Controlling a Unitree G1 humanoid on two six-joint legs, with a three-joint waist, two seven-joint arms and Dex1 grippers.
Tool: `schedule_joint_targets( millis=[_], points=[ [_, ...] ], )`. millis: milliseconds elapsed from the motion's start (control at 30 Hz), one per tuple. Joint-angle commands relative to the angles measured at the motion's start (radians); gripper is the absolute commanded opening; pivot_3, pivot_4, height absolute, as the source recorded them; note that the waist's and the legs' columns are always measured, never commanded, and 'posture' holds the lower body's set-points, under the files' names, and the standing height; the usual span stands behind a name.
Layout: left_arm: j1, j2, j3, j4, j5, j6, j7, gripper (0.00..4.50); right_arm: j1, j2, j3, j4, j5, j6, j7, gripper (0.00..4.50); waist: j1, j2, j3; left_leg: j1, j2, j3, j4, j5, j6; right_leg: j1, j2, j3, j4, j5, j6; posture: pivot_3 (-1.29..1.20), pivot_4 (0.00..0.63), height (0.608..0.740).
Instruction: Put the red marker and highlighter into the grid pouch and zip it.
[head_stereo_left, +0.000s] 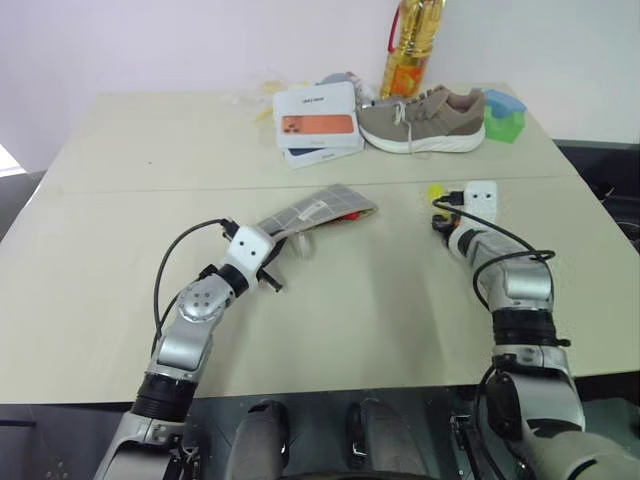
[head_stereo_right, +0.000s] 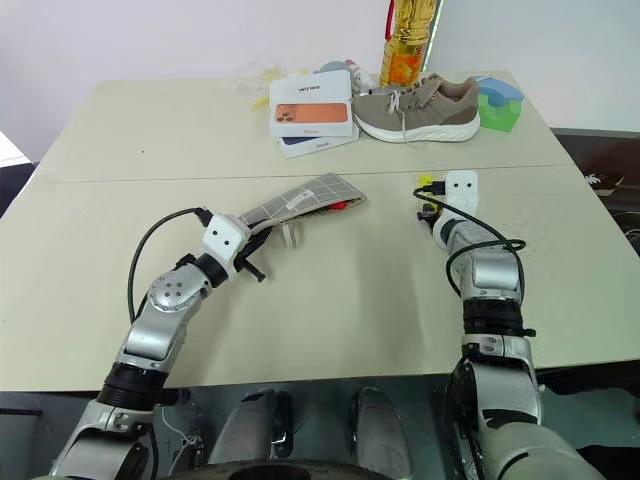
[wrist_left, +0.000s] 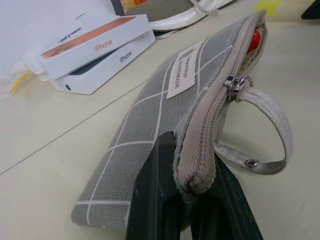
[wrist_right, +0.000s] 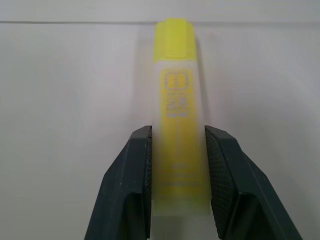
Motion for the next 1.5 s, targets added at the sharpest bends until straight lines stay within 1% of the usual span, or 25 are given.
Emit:
schedule_joint_targets(
  millis=[33,133,233,367,733,1067,1233,1500],
  points=[
    [-0.035,-0.001,0.035,0.006,-0.026,0.006,0.004,0.0,0.077,-0.154,0.104,-0.289,-0.033,-0.118,0.193,0.91,0.002,0.0,0.0,0.0,0.0,0.0,0.0,0.0,0.0,0.0,0.0,0.0,0.0,0.0,0.0,0.0,0.15,0.724],
    [-0.05,-0.001,0.038,0.022,-0.04,-0.004,-0.009,0.0,0.156,-0.271,0.165,-0.44,-0.047,-0.19,0.314,0.91,0.001,0.0,0.0,-0.001,0.0,-0.001,0.0,0.0,0.001,0.0,0.0,0.0,-0.001,0.0,0.001,0.0,0.15,0.724],
    [-0.055,-0.001,0.036,0.03,-0.05,-0.014,-0.027,0.0,0.187,-0.295,0.192,-0.512,-0.031,-0.19,0.36,0.91,-0.002,-0.001,0.0,0.0,0.0,-0.001,0.0,0.0,0.001,0.0,0.001,0.0,-0.001,0.0,0.001,0.0,0.15,0.724],
    [-0.062,-0.004,0.033,0.033,-0.053,-0.015,-0.038,0.0,0.197,-0.279,0.225,-0.572,-0.012,-0.153,0.393,0.91,0.001,-0.001,0.0,0.0,0.0,-0.001,0.0,0.0,0.001,0.0,0.001,0.0,-0.001,0.0,0.0,0.0,0.15,0.724],
    [-0.057,-0.015,0.017,0.021,-0.051,-0.03,-0.055,0.0,0.169,-0.245,0.292,-0.529,-0.053,-0.129,0.393,0.91,0.005,-0.001,0.0,0.0,0.0,-0.001,0.001,0.0,0.001,0.0,0.0,0.0,-0.001,0.0,0.001,0.0,0.15,0.724],
    [-0.04,-0.02,0.014,-0.002,-0.076,-0.046,-0.092,0.0,0.162,-0.251,0.29,-0.506,-0.074,-0.141,0.41,0.91,0.006,-0.001,0.0,0.0,0.0,-0.001,0.001,0.0,0.001,0.0,0.0,0.0,-0.001,0.0,0.001,0.0,0.15,0.724],
    [-0.03,-0.005,0.005,-0.003,-0.068,-0.07,-0.12,0.0,0.162,-0.258,0.29,-0.512,-0.086,-0.135,0.419,0.91,0.006,-0.001,0.0,0.0,0.0,-0.001,0.001,0.0,0.001,0.0,0.0,0.0,-0.001,0.0,0.001,0.0,0.15,0.724],
    [-0.022,0.021,-0.005,0.011,-0.054,-0.107,-0.149,0.0,0.164,-0.257,0.258,-0.541,-0.044,-0.079,0.441,0.91,0.006,-0.001,0.0,0.0,0.0,0.0,0.001,0.0,0.001,0.0,0.0,0.0,-0.001,0.0,0.001,0.0,0.15,0.724]
  ],
)
